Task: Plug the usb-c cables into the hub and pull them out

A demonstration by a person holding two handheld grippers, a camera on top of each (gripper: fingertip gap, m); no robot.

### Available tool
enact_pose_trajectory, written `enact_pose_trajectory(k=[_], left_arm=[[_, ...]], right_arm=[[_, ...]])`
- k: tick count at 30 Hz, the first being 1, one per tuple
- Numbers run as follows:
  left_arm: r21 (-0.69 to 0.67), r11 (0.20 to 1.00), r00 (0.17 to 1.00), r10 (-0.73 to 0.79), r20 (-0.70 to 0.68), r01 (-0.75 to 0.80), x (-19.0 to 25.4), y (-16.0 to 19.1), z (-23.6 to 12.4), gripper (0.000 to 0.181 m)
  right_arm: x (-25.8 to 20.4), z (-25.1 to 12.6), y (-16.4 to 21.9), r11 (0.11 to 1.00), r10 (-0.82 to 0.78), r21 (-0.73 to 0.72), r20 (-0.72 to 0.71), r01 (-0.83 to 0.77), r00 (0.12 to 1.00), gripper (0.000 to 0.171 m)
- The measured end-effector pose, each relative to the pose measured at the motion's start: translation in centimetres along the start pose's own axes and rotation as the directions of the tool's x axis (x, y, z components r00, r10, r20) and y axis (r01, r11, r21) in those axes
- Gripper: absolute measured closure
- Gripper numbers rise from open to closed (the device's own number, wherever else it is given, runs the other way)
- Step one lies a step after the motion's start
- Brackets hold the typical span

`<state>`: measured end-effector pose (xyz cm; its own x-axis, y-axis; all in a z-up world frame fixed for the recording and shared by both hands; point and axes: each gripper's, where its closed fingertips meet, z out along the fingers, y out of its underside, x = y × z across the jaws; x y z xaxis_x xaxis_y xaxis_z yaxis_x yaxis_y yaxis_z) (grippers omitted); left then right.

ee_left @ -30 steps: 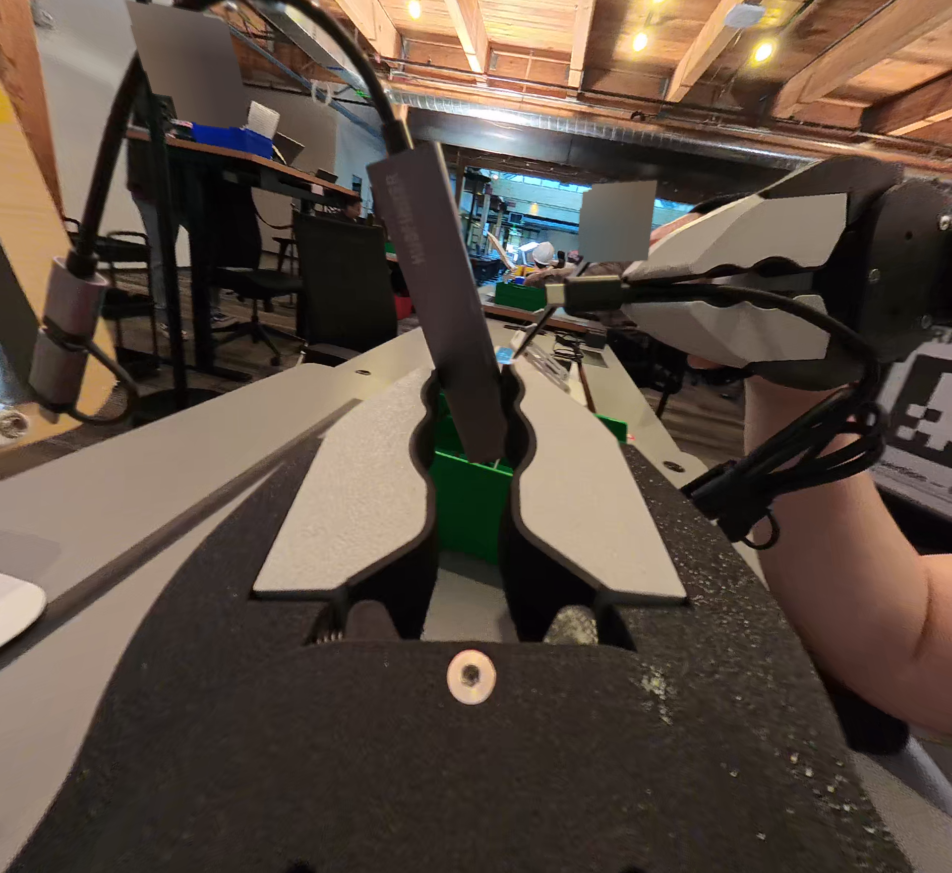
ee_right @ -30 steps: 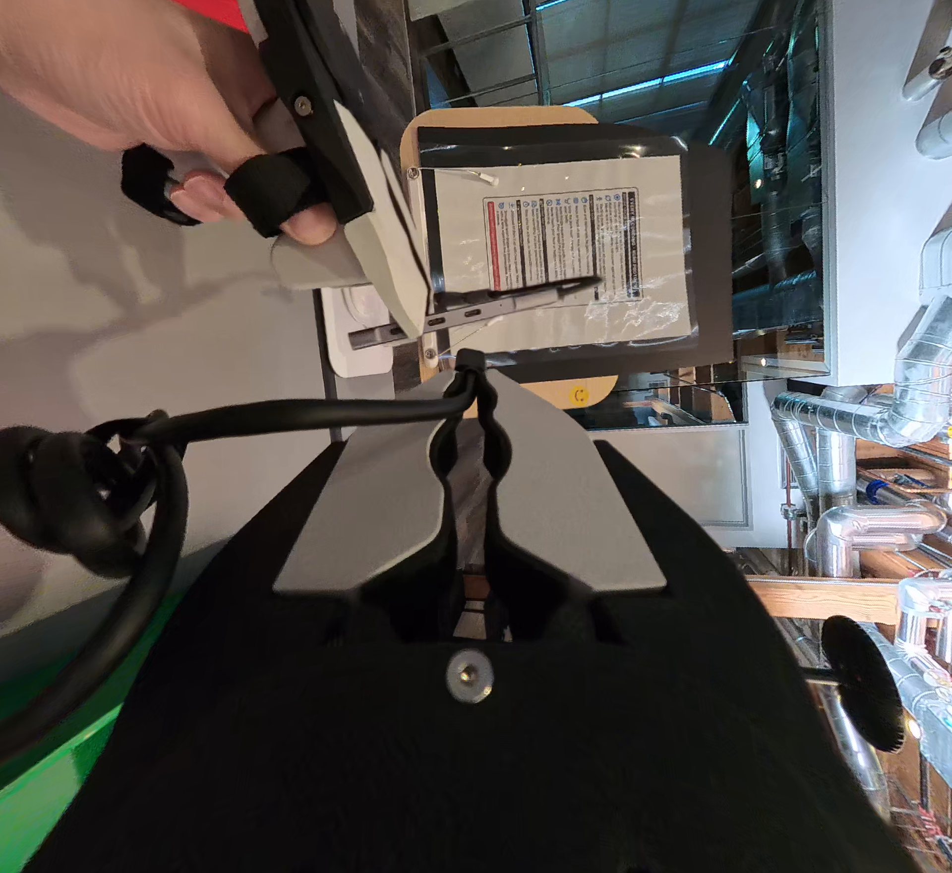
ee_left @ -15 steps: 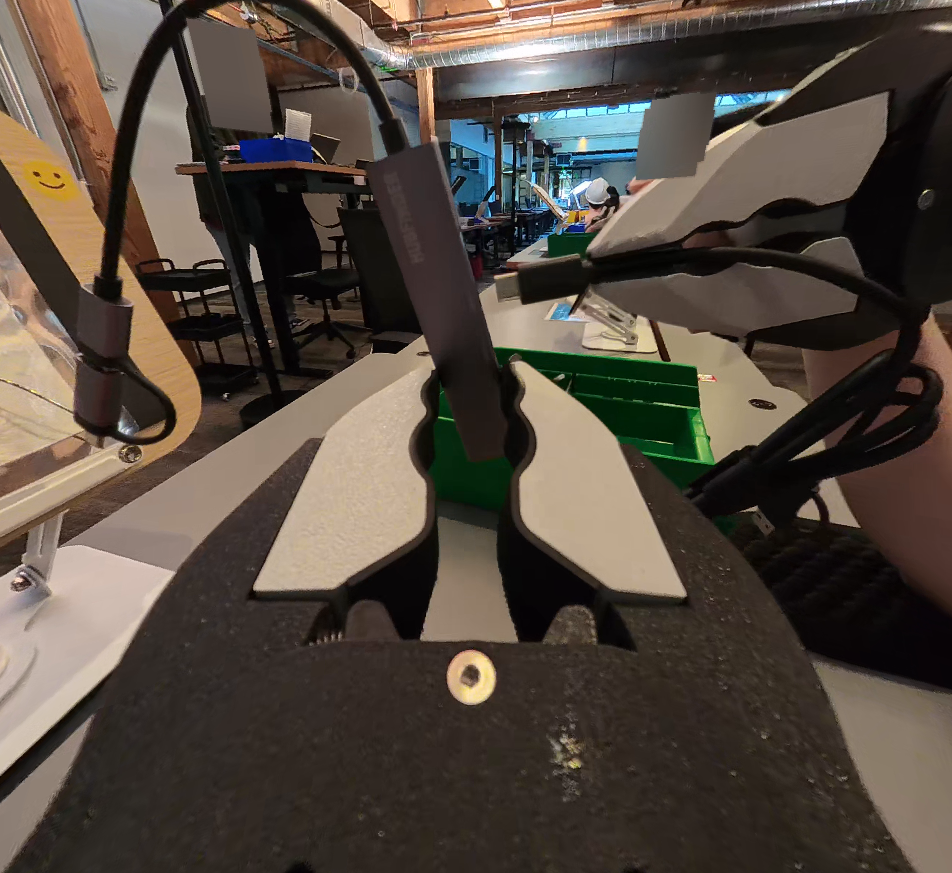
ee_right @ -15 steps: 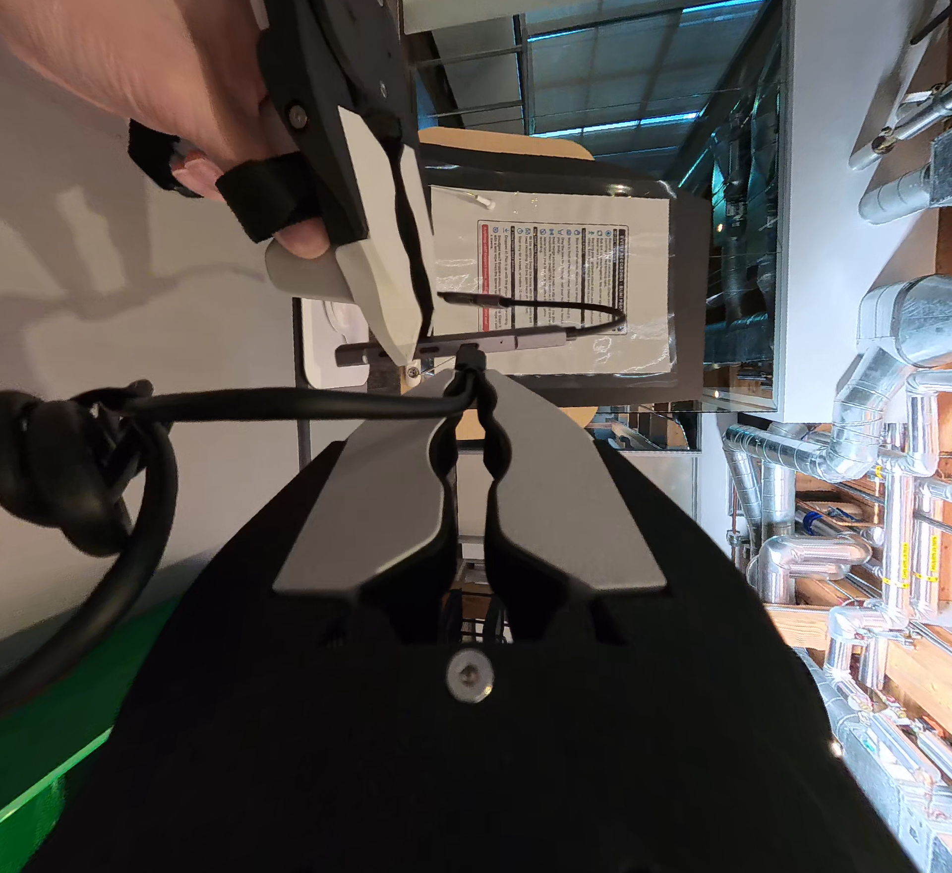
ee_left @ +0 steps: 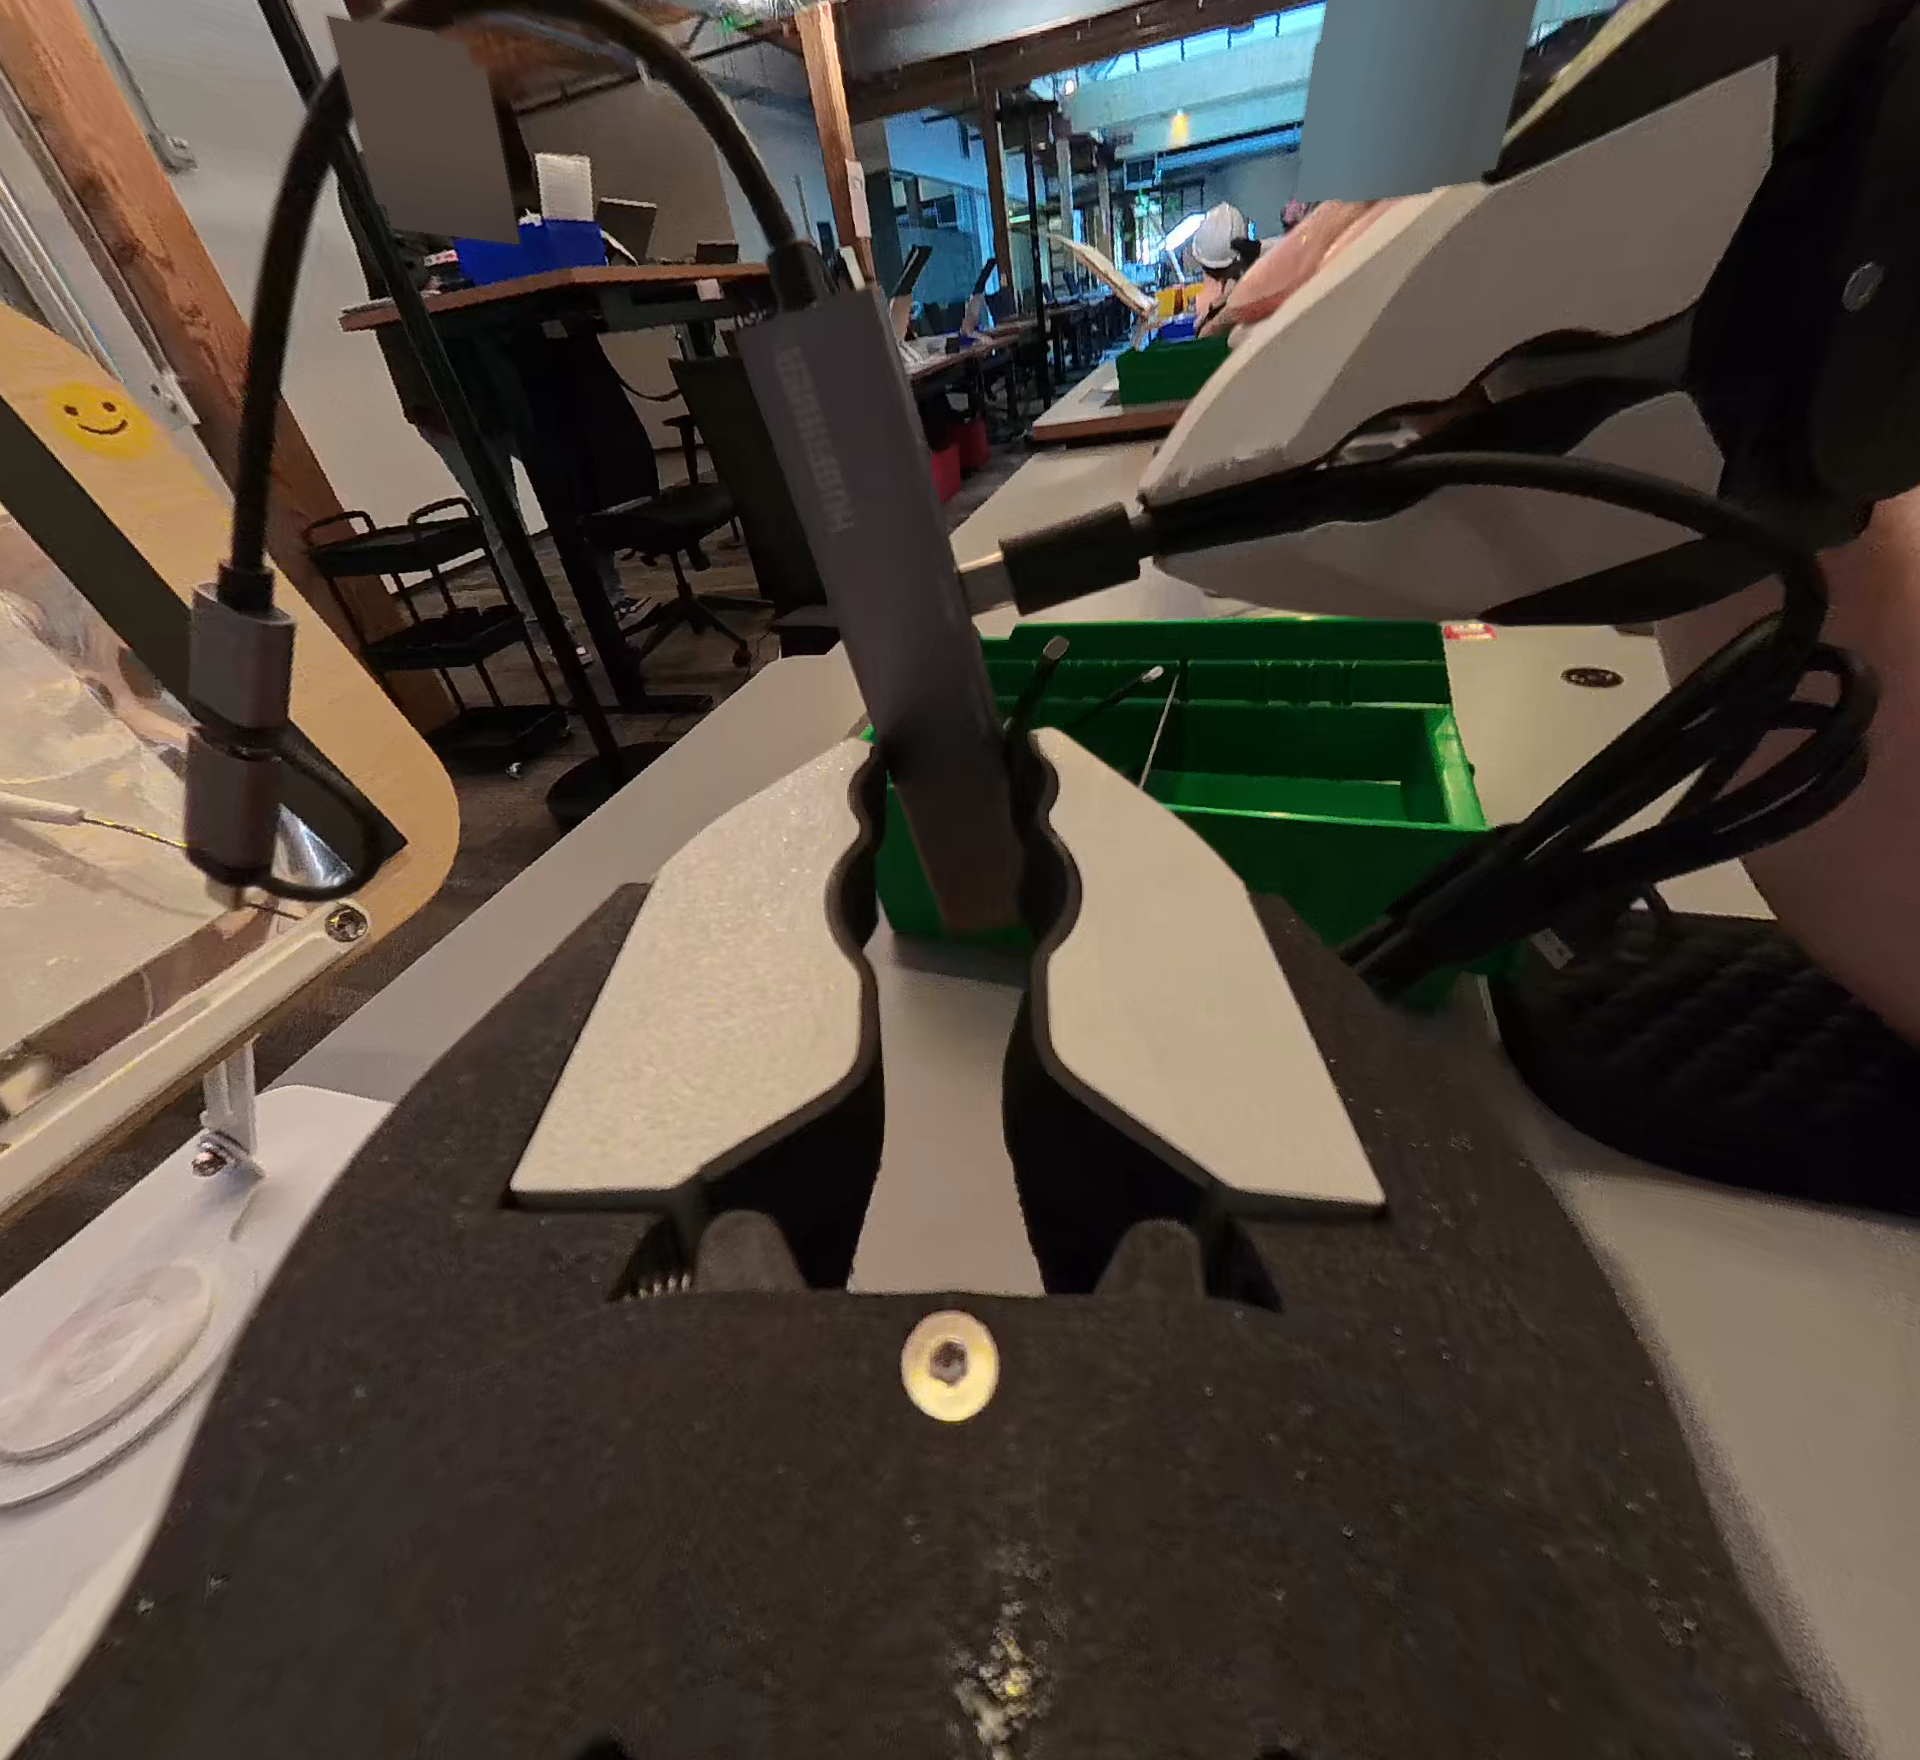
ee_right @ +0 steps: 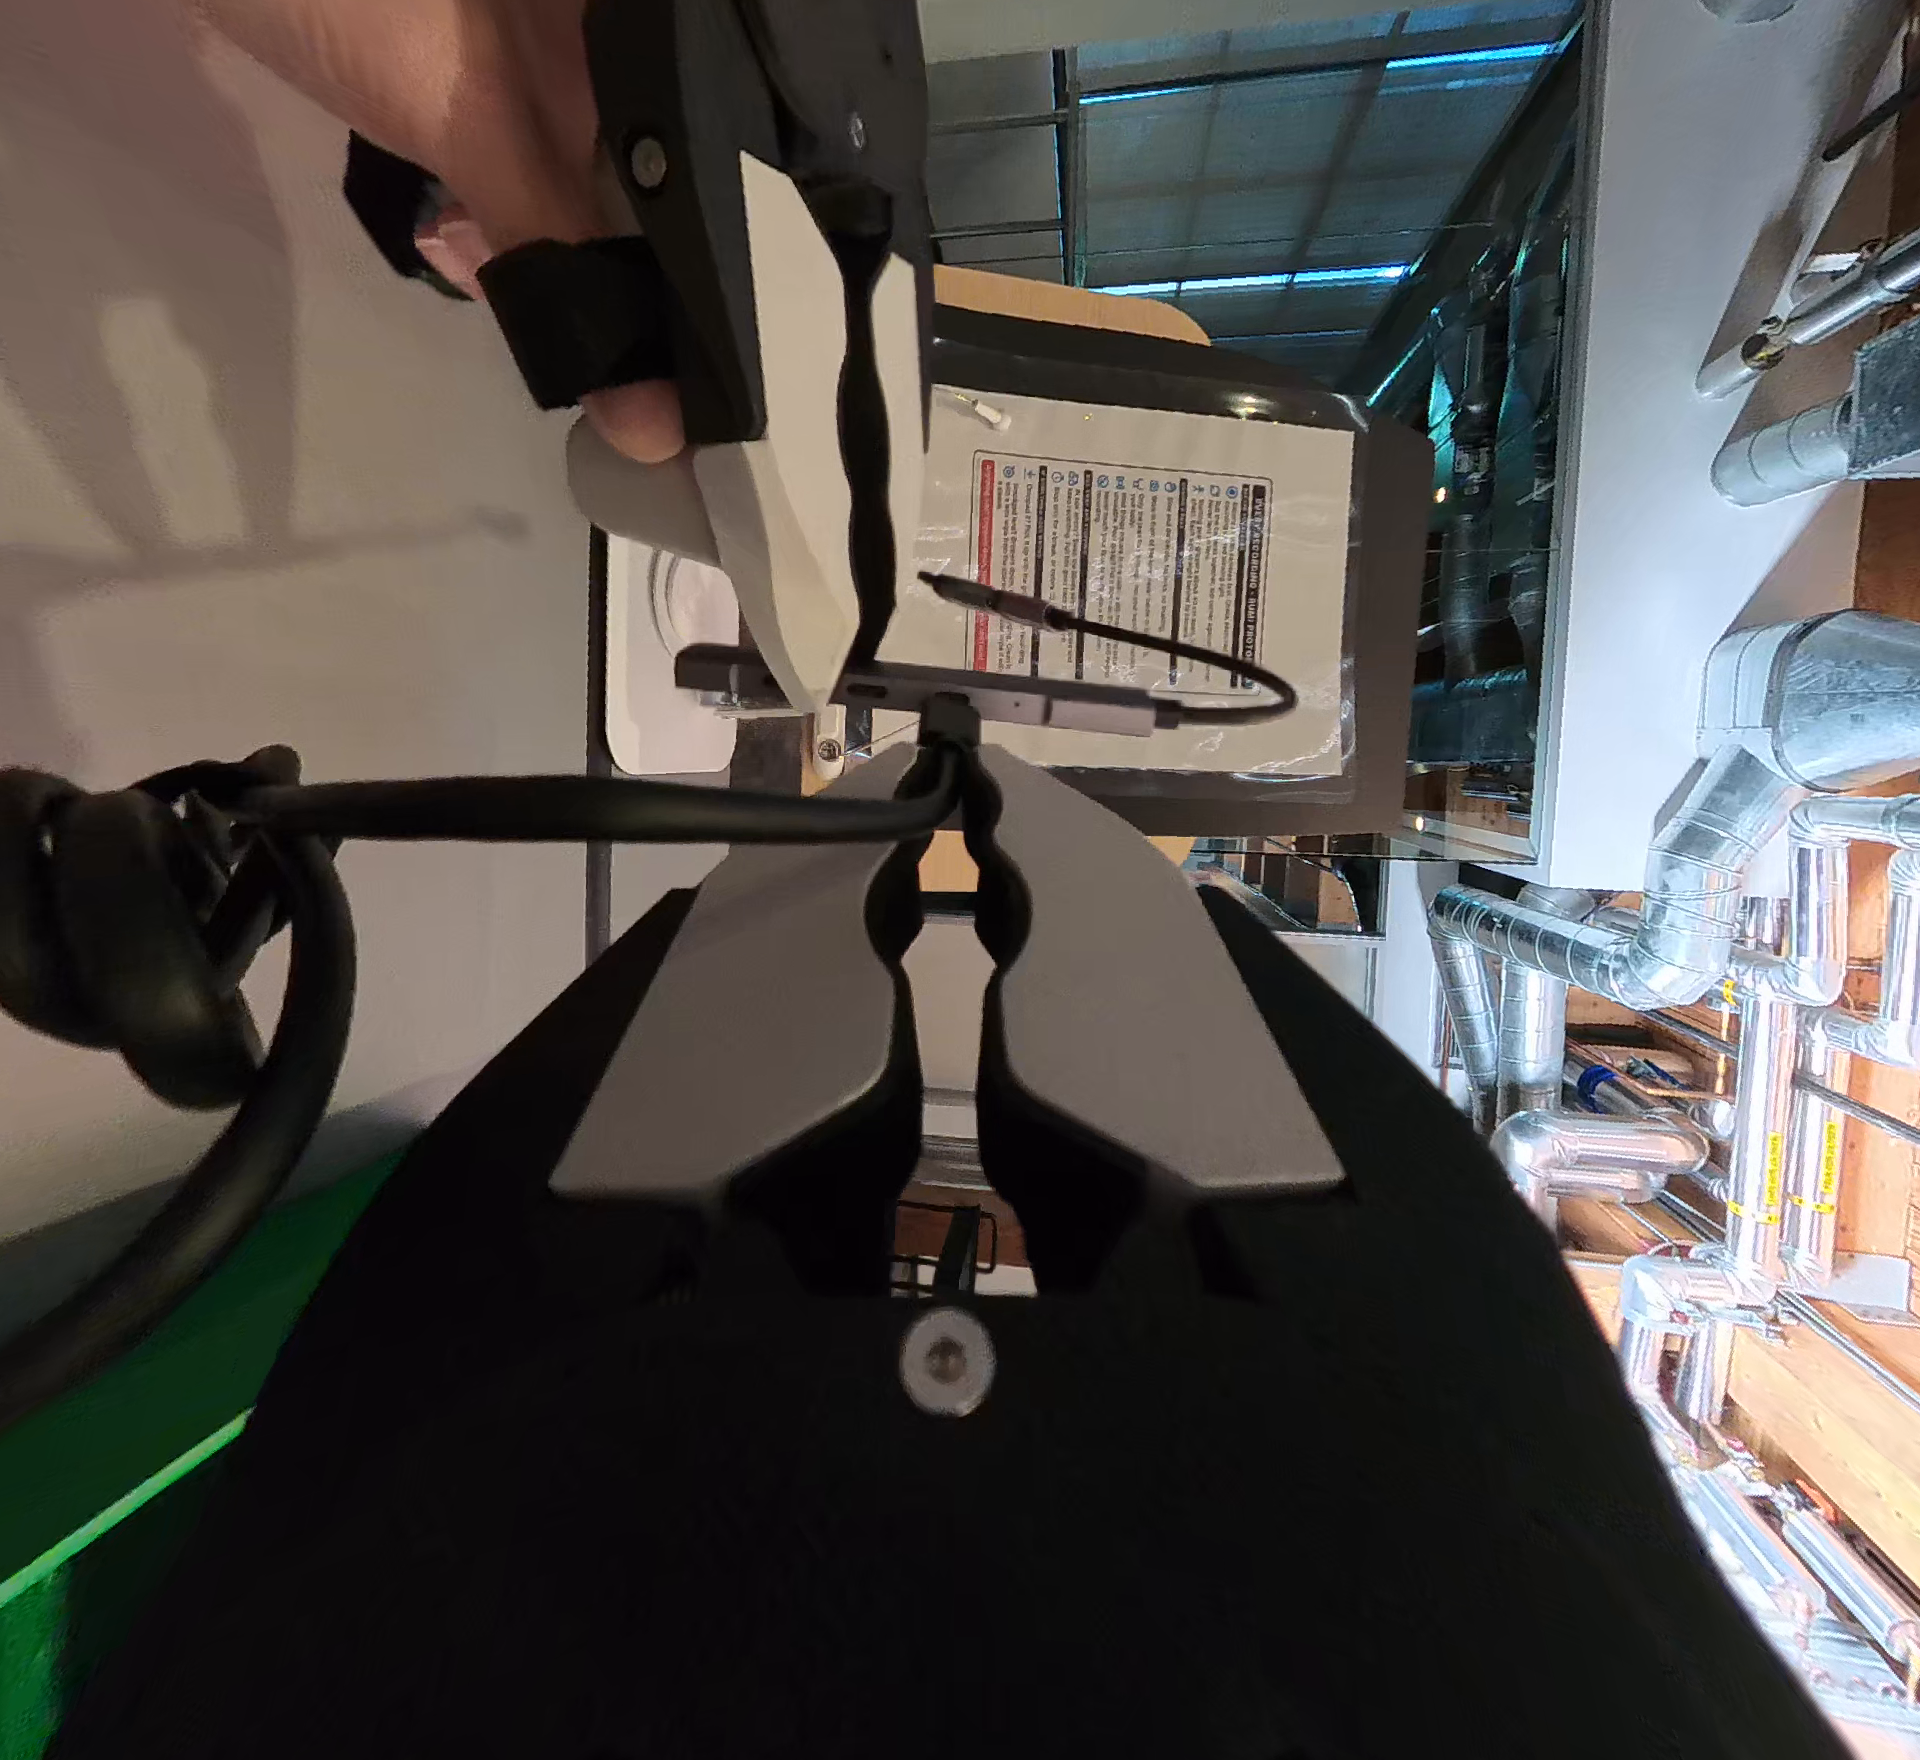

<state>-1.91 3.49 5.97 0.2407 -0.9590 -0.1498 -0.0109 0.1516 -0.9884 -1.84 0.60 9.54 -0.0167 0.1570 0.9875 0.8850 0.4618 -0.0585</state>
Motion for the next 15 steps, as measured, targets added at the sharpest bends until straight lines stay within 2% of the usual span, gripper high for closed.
enact_pose_trajectory(k=[15], left_arm=[[-0.053,0.999,1.0,-0.005,-0.021,0.004,0.35,0.4,0.28,0.159]], right_arm=[[-0.48,0.08,0.55,1.0,0.001,-0.019,0.03,0.0,1.0,0.166]])
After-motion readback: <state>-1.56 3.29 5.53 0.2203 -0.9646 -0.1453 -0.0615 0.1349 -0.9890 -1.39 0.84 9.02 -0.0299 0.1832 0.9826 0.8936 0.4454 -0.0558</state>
